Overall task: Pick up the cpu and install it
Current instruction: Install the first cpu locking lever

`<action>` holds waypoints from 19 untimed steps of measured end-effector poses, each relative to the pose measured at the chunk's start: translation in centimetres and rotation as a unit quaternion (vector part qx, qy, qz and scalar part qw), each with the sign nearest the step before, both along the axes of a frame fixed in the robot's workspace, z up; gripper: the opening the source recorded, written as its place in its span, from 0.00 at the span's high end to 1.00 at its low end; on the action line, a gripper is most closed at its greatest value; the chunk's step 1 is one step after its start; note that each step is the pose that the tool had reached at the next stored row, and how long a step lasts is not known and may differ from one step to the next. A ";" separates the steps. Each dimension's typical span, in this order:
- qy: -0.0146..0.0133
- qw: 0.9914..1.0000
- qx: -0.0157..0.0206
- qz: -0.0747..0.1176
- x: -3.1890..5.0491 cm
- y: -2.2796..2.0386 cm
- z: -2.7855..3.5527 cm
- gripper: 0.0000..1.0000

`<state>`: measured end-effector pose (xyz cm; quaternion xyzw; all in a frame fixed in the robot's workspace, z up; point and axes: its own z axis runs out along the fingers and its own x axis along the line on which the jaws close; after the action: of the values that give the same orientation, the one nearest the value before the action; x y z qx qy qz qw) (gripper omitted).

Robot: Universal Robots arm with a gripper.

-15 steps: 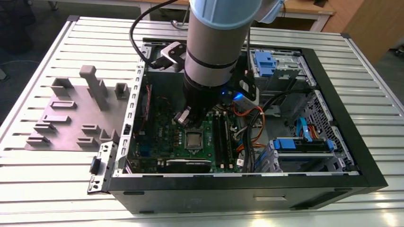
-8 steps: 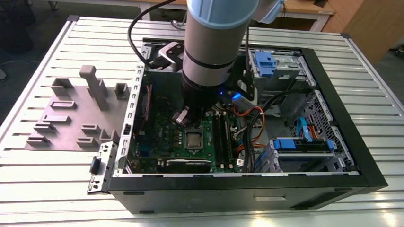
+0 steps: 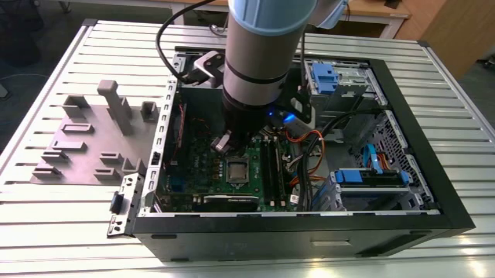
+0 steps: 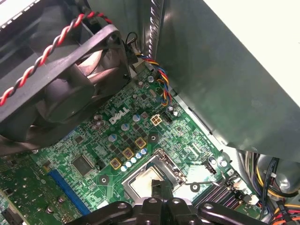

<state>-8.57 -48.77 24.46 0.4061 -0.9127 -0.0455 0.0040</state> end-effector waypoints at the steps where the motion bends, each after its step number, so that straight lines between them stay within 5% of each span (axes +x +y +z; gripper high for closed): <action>1: -0.001 1.000 0.001 0.000 0.05 0.01 0.00 0.89; 11: -0.002 1.000 0.001 0.000 0.54 0.01 0.86 0.89; 19: -0.002 1.000 0.001 0.000 0.60 0.01 0.89 0.89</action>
<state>-7.97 -48.76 25.34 0.4062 -0.9127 -0.0452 0.0016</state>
